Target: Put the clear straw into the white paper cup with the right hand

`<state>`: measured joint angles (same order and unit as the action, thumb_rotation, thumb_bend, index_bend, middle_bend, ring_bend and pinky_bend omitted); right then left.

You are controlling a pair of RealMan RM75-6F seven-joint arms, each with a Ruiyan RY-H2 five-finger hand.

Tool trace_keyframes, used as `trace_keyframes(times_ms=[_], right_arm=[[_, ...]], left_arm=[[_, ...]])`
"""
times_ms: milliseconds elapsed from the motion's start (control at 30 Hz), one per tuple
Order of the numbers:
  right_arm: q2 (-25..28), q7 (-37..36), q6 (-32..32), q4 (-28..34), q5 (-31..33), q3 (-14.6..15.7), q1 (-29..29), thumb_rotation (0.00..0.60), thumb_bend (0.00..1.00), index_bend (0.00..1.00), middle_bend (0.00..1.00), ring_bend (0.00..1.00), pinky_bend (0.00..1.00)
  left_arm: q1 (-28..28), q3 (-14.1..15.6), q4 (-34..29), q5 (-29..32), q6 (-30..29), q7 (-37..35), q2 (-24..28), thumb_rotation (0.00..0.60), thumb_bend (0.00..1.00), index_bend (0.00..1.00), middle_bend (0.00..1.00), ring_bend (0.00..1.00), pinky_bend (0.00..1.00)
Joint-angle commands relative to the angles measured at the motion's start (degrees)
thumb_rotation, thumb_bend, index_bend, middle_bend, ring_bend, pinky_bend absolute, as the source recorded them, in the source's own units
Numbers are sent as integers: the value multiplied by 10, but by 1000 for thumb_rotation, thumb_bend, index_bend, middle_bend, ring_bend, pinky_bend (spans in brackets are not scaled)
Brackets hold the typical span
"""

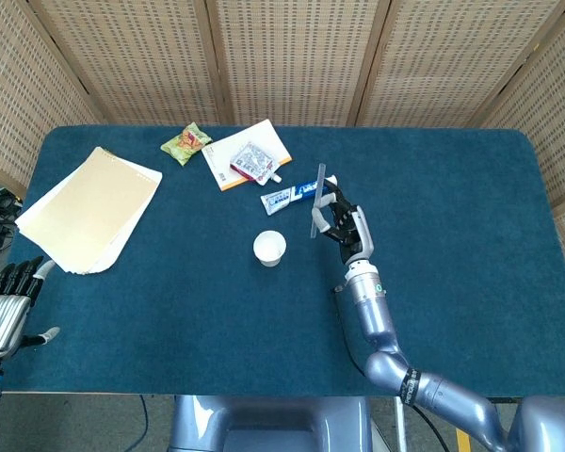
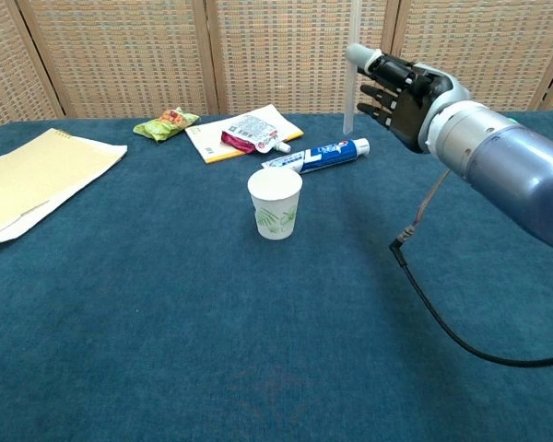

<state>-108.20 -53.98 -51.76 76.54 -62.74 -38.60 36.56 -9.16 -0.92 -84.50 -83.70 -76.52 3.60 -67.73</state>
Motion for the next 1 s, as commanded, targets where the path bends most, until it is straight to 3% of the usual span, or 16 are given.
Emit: trace_keyframes(times_ms=[33,433,1000], right_arm=[[-16,-17,-5,-20,-12,11,10,600,545,654,205,0,0],[-65,-65,8,-95,-24,35,47,600,546,661,207,0,0],[-109,-115,40,-190,-26,21,117,600,546,661,207,0,0]], left_arm=[[-2,0,2,5,6,3,-2,600,84,0,0,0,0],[-5,-2,10,19,16,3,-5,600,84,0,0,0,0],[-13,-4,21,38,42,1,-8,600,84,0,0,0,0]])
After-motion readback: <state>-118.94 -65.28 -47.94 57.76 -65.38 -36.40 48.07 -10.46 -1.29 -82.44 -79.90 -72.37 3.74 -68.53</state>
